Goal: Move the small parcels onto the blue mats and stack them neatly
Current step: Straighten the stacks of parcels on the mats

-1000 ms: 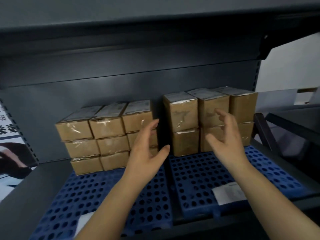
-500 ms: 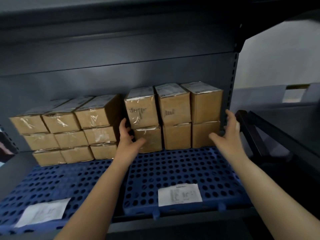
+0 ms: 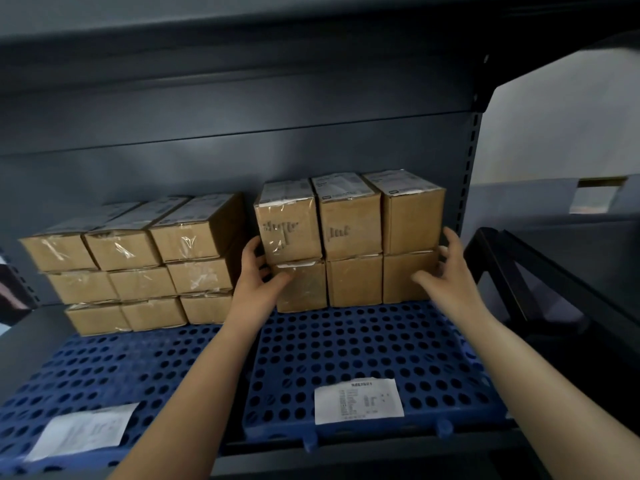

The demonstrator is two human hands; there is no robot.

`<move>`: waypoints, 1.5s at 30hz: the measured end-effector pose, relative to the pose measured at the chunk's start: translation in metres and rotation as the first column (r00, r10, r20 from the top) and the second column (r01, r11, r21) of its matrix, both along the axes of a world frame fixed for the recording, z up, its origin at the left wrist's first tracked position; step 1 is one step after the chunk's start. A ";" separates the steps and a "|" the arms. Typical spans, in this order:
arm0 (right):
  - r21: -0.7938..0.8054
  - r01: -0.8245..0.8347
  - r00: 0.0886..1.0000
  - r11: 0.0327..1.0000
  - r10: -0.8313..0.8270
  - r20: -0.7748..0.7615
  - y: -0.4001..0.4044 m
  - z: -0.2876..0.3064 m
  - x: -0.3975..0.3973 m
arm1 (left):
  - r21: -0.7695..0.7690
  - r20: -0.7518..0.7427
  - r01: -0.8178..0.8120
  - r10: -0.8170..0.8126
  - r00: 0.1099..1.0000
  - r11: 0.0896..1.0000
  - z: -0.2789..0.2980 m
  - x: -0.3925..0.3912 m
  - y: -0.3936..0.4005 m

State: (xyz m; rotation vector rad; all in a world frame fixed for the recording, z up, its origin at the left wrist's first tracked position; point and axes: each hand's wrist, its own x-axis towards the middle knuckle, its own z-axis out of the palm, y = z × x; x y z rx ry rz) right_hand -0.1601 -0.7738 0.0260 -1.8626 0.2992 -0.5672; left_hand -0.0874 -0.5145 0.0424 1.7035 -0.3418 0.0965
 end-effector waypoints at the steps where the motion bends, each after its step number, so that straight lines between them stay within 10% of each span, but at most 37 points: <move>1: -0.015 0.014 1.000 1.000 -0.013 0.003 -0.001 0.003 0.002 | -0.005 0.014 -0.004 0.004 1.000 1.000 0.004 0.001 0.000; 45: -0.176 0.152 0.987 0.973 -0.141 0.071 0.009 0.037 0.003 | 0.064 0.168 -0.042 0.030 0.985 0.997 0.032 0.005 -0.007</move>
